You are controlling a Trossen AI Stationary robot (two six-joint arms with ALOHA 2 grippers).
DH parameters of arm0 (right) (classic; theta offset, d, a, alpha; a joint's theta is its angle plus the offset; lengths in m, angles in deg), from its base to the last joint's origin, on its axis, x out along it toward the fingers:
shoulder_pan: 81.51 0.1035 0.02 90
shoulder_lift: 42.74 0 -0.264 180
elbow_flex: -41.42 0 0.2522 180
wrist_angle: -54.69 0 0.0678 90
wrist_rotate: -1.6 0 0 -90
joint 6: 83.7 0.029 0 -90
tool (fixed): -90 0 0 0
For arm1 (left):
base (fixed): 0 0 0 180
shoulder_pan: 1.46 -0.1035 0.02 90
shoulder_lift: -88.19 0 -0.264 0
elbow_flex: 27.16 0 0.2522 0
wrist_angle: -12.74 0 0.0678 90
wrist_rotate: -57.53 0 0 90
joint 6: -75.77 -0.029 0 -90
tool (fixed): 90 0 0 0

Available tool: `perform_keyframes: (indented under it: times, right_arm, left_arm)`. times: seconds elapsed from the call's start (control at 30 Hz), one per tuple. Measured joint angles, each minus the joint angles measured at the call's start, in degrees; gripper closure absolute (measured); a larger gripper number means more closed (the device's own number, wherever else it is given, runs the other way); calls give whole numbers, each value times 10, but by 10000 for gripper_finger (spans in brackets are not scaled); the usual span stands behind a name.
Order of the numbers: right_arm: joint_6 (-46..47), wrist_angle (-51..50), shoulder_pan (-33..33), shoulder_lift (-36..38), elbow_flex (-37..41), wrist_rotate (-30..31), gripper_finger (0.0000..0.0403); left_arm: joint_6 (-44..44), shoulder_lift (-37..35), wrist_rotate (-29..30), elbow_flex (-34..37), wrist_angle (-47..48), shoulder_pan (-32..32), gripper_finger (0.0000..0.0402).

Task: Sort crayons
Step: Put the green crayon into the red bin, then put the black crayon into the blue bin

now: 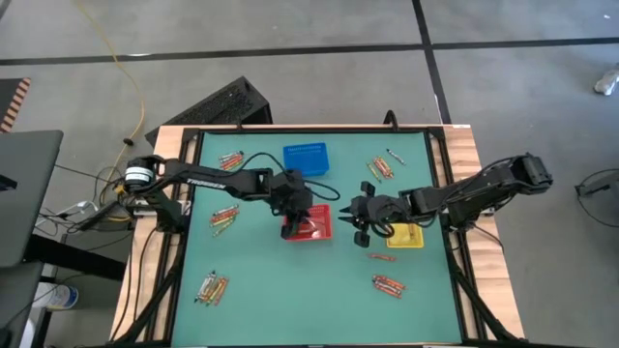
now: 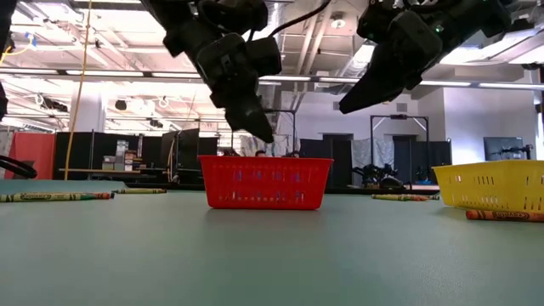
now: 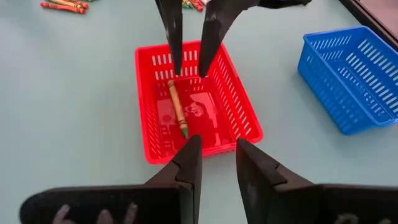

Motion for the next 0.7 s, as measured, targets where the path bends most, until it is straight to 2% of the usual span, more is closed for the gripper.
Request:
perform_keyframes:
  times: [0.1,0.2,0.3,0.37,0.43,0.53,0.7]
  right_arm:
    - [0,-2,0,0,0,0,310]
    - [0,-2,0,0,0,0,310]
    - [0,-6,0,0,0,0,310]
    - [0,-9,0,0,0,0,310]
    - [0,-9,0,0,0,0,310]
    - [-4,-8,0,0,0,0,310]
    - [-15,-8,0,-2,0,0,310]
  left_arm:
    - [-26,-12,24,-49,109,-5,291]
    - [-45,-37,106,-85,209,-6,288]
    - [-49,-76,199,-94,277,-3,290]
    - [-48,-112,239,-94,325,-7,291]
    - [-41,-151,253,-90,363,-15,292]
    - [-19,-216,243,-61,380,-32,292]
    - [47,-323,212,37,374,-61,292]
